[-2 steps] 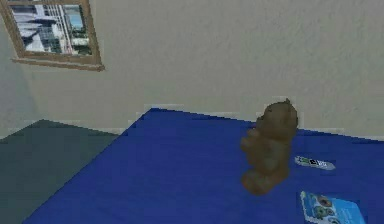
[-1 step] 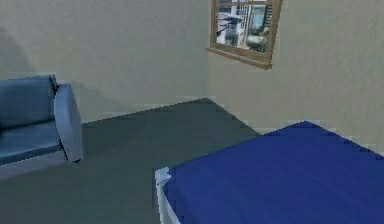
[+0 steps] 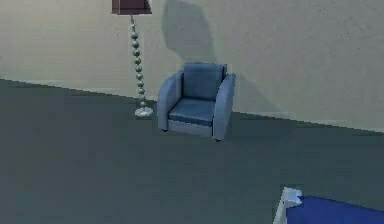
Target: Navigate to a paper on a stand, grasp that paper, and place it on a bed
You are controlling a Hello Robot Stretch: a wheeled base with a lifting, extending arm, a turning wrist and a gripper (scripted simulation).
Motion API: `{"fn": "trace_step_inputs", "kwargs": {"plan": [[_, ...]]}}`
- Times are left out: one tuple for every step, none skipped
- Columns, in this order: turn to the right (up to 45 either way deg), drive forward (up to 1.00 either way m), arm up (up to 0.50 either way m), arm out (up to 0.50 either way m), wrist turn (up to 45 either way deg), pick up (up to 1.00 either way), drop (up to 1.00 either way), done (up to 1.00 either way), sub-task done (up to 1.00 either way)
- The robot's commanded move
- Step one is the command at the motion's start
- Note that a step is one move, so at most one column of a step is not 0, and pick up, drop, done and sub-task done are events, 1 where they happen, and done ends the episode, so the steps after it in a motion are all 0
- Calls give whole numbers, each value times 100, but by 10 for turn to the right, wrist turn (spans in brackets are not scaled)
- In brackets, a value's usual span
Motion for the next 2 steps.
{"fn": "trace_step_inputs", "kwargs": {"plan": [[-360, 0, 0, 0, 0, 0, 0, 0, 0], [450, 0, 0, 0, 0, 0, 0, 0, 0]]}}
